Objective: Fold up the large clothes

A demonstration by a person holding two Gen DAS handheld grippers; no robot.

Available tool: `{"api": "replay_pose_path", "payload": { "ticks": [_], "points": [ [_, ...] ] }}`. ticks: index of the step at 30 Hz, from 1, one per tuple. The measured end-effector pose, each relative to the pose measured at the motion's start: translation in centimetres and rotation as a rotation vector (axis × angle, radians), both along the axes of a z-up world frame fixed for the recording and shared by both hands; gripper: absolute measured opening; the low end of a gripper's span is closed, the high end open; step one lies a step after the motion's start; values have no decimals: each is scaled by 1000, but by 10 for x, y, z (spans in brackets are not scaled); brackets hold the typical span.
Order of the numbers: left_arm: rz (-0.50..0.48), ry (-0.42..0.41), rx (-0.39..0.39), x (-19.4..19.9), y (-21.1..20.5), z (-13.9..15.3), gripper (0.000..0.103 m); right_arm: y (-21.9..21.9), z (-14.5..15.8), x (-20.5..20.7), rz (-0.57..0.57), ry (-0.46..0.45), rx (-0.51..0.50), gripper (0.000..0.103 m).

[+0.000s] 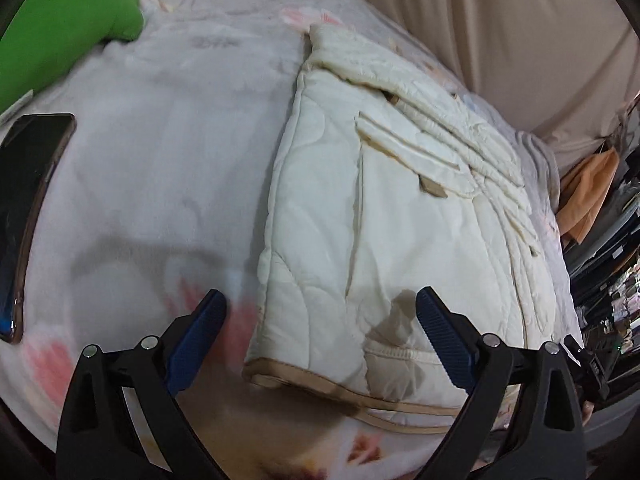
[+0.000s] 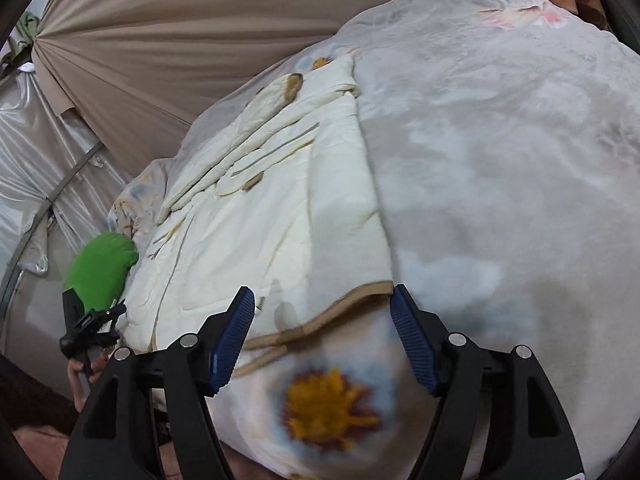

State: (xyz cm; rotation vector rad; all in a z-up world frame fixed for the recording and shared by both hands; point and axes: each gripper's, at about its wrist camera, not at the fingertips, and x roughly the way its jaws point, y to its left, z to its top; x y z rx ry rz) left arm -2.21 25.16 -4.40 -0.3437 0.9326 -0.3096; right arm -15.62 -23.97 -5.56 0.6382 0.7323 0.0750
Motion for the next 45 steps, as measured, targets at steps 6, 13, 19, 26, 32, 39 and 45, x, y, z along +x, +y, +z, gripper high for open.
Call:
{"api": "replay_pose_path", "payload": {
  "ticks": [6, 13, 19, 26, 32, 39, 45],
  "points": [
    [-30, -15, -80, 0, -18, 1, 69, 18, -5, 16, -25, -15, 31, 54],
    [-21, -85, -133, -8, -19, 21, 17, 19, 7, 8, -64, -109, 58, 10],
    [-84, -244, -244, -50, -9, 72, 11, 28, 65, -45, -54, -398, -3, 6],
    [-137, -522, -303, -116, 10, 151, 12, 32, 131, -114, -86, -686, -70, 6],
    [-129, -574, -229, -76, -12, 186, 13, 30, 177, -79, -86, -733, -160, 5],
    [-15, -439, -3, 67, -71, 174, 13, -7, 184, 71, -117, -536, -177, 5],
    [48, -197, 131, 185, -96, 88, 15, -23, 127, 198, -157, -288, -188, 6]
  ]
}}
